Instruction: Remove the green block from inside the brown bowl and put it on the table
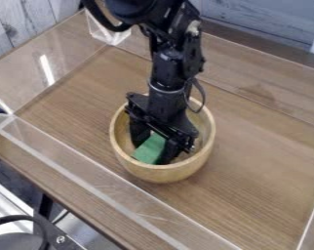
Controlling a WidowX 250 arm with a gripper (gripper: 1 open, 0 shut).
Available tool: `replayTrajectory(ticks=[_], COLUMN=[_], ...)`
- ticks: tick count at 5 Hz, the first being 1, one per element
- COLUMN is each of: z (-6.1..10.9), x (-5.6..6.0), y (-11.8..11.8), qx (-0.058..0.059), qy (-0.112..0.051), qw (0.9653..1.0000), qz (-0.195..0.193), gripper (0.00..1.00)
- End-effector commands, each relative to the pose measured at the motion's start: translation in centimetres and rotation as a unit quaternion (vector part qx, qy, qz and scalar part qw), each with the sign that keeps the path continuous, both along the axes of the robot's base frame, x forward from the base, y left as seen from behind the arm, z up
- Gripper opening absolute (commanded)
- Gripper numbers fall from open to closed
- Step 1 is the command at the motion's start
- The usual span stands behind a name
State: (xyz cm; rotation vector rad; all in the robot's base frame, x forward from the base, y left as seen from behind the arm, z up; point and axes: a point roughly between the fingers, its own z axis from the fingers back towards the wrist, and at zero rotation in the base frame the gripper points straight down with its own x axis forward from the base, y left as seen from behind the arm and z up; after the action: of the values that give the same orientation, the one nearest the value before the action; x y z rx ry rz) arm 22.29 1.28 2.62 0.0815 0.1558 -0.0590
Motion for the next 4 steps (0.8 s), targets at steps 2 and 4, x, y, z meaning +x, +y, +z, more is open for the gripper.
replayTrajectory(ticks=[2, 4], z=[-0.5, 1.4], x=[0.4, 0.3], y=[-0.1, -0.1], qx=[0.007, 0.002], qy=[-0.012, -0.022], qw=[0.9999, 0.9997], qz=[0.006, 0.014], gripper=[0.00, 0.00])
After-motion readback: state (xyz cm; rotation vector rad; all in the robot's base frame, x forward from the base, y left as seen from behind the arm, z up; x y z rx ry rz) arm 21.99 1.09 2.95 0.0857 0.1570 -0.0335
